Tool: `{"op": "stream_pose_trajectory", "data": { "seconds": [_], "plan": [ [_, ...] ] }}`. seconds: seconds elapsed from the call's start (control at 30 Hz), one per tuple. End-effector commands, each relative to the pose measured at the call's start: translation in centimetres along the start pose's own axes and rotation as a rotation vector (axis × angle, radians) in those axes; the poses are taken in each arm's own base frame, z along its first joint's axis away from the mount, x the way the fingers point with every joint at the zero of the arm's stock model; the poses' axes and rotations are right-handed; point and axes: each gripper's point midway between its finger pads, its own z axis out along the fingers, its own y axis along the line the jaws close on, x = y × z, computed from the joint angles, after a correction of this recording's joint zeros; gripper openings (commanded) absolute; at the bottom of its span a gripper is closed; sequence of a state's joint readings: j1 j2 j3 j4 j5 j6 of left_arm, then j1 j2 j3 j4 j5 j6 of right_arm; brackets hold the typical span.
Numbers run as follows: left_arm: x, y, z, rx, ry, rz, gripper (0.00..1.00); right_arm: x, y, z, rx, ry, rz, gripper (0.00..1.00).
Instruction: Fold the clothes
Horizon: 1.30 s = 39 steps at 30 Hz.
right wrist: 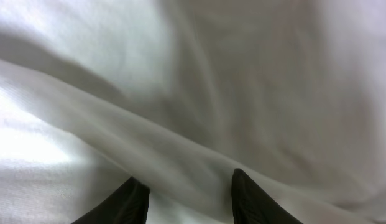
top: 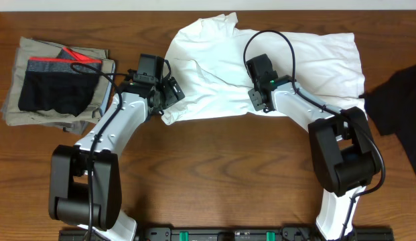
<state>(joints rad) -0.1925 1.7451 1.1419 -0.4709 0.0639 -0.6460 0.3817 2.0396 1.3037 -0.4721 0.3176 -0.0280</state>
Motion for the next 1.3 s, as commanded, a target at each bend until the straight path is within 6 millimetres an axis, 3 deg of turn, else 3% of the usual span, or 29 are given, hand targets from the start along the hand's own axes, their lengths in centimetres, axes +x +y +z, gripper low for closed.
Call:
{"op": "stream_pose_trajectory", "data": {
  "seconds": [0.0, 0.23, 0.4, 0.53, 0.67, 0.87, 0.9, 0.93, 1.07, 1.17, 1.27],
  "plan": [
    [1.0, -0.3, 0.3, 0.034, 0.052, 0.016, 0.98, -0.3, -0.1, 0.3, 0.002, 0.018, 0.034, 0.42],
    [1.8, -1.1, 0.2, 0.082, 0.097, 0.025, 0.98, -2.2, -0.2, -1.7, -0.036, 0.029, 0.086, 0.44],
    [3.4, -2.9, -0.3, 0.201, 0.172, 0.178, 0.98, -4.1, -0.2, -4.0, -0.082, 0.026, 0.121, 0.47],
    [3.3, -3.0, -0.3, 0.206, 0.166, 0.192, 0.98, -5.1, -1.1, -6.0, -0.083, 0.045, 0.217, 0.48],
    [3.6, -3.3, -0.5, 0.225, 0.179, 0.217, 0.98, -5.7, -2.0, -7.6, -0.113, 0.067, 0.308, 0.50],
    [6.0, -6.6, -2.1, 0.395, 0.238, 0.397, 1.00, -4.2, -3.3, -8.1, -0.198, 0.155, 0.385, 0.51],
    [6.6, -7.0, -2.1, 0.399, 0.249, 0.413, 0.86, -3.7, -3.8, -7.9, -0.196, 0.179, 0.416, 0.51],
    [7.2, -7.3, -2.2, 0.400, 0.257, 0.433, 0.81, -3.3, -4.1, -7.9, -0.201, 0.197, 0.440, 0.51],
    [8.9, -8.0, -2.0, 0.363, 0.255, 0.497, 0.80, -2.8, -3.9, -8.1, -0.332, 0.242, 0.510, 0.49],
    [8.9, -7.8, -1.6, 0.316, 0.230, 0.517, 0.80, -2.6, -3.5, -8.5, -0.433, 0.266, 0.547, 0.49],
    [8.5, -7.0, -0.9, 0.267, 0.218, 0.513, 0.68, -2.6, -2.6, -9.1, -0.515, 0.286, 0.560, 0.47]
  ]
}}
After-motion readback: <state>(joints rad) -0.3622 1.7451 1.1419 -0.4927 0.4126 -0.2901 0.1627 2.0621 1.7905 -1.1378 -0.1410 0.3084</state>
